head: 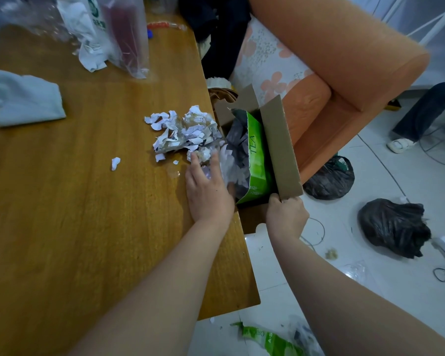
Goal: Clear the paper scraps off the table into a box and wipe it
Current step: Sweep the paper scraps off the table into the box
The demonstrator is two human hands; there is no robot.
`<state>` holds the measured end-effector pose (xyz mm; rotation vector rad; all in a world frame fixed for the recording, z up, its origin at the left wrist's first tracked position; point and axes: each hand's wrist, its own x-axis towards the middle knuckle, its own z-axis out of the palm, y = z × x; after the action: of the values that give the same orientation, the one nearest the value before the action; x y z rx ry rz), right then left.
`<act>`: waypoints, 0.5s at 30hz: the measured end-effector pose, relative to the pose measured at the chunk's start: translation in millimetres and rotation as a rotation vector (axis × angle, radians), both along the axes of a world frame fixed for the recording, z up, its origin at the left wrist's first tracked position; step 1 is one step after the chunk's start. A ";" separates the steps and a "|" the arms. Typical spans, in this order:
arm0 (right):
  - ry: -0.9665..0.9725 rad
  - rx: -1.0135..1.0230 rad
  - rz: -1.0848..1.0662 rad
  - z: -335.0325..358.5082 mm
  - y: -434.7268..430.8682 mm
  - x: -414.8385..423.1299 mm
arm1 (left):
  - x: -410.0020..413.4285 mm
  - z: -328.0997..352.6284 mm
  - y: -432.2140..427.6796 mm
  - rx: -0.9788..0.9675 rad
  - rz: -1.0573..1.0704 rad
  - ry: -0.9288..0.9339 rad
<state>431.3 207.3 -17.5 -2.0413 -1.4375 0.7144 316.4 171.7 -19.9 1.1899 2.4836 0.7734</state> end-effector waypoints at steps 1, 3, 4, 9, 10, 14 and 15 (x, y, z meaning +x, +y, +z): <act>0.003 -0.002 -0.001 -0.5 0.1 0.4 | -0.6 0.0 0.2 -0.004 0.009 0.009; 0.007 -0.001 -0.003 -2.0 0.5 0.8 | -1.7 0.6 0.6 -0.003 0.021 0.018; 0.007 -0.001 -0.001 -2.4 0.4 0.9 | -1.9 1.4 0.5 0.004 0.021 0.020; 0.003 0.002 0.010 -7.7 3.8 -3.5 | -1.9 0.3 -1.8 0.105 0.025 0.033; 0.001 0.005 0.012 -8.2 5.2 -5.0 | -2.4 0.8 -1.6 0.116 0.027 0.016; -0.020 0.008 0.022 -10.5 10.5 -8.1 | -4.7 2.9 -0.5 0.117 -0.001 -0.032; -0.016 0.009 0.022 -11.1 11.8 -8.8 | -5.7 3.2 0.4 0.124 -0.005 -0.045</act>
<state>422.5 219.1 -28.6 -2.0323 -1.4713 0.7006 310.7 172.1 -16.7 1.2058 2.4260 0.9547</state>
